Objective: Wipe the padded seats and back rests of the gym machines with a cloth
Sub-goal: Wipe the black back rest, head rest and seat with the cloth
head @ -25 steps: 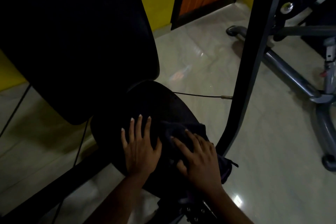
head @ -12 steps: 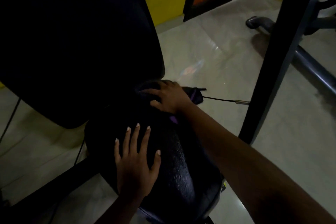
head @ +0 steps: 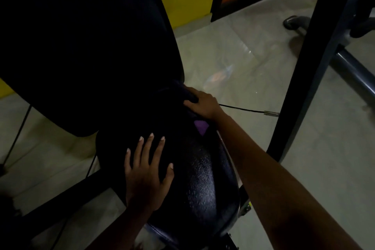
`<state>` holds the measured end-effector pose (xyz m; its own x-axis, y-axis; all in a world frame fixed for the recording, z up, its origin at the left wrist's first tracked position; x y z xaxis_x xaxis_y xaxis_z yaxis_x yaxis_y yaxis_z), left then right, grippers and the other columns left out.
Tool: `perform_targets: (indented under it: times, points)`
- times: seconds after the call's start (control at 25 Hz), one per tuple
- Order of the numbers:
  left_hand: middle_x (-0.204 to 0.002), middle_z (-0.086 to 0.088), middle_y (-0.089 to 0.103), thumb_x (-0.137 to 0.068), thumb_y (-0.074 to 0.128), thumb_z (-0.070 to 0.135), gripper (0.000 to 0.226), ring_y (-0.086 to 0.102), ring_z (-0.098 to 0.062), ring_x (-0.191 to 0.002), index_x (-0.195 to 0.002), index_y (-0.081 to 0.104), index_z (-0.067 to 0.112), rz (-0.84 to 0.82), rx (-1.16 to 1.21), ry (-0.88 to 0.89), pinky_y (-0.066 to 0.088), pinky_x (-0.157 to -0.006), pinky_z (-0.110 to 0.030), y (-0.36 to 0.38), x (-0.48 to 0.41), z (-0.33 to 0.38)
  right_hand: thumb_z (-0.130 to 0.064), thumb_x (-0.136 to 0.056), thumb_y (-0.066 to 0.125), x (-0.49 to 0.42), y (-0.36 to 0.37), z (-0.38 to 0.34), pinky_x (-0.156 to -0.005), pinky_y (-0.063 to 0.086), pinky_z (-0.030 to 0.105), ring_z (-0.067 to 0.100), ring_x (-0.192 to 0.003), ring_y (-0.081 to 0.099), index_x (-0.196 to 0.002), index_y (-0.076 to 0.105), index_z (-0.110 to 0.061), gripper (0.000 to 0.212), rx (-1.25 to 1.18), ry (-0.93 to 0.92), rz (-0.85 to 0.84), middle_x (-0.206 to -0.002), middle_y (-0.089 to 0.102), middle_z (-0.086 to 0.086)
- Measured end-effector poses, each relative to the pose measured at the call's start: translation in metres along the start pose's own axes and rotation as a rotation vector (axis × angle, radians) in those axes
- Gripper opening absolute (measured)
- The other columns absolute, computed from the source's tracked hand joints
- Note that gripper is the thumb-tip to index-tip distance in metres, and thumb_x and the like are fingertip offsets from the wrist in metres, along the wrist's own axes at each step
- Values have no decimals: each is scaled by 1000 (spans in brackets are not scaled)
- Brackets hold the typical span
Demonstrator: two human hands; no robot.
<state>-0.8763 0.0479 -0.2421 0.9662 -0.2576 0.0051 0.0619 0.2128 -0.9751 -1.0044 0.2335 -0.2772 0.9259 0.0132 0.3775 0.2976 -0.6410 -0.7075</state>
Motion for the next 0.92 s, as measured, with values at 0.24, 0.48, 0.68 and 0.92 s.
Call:
perform_targets:
  times: [0.24,0.48,0.68,0.92]
  points:
    - [-148,-7,41,-85,34,48,61,34,-27,-138,-140,43,22,-29,-6,0,22,-111,-51,-1,1,0,-52,-72,46,114,-5,40,-84,36,25,23,-116,55,-135,44,-32,66,-239,123,184,-128,60,1]
    - [-147,-9,41,-84,33,48,63,34,-29,-138,-140,43,20,-41,21,9,22,-111,-53,0,3,1,-60,-63,36,207,8,53,-84,37,24,17,-111,56,-134,45,-33,77,-273,248,344,-124,60,-2]
    - [-147,-13,40,-84,30,51,66,33,-34,-139,-138,46,16,-78,92,36,20,-112,-56,-1,3,2,-62,-67,36,211,7,49,-86,41,32,26,-112,56,-134,43,-34,74,-204,342,353,-124,59,7]
    - [-148,-2,41,-87,35,49,58,33,-26,-140,-139,45,25,1,122,269,18,-113,-49,-7,43,33,-35,-91,53,177,-2,58,-95,38,33,29,-120,51,-134,46,-32,43,-220,420,343,-130,58,8]
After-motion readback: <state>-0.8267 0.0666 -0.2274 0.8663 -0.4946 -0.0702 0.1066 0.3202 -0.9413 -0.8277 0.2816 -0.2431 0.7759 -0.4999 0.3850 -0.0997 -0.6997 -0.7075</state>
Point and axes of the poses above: each hand's wrist, its own x-axis away from the middle knuckle, its own y-axis out of the palm, z = x × y, the point moved 10 cm from there along -x, towards the middle knuckle
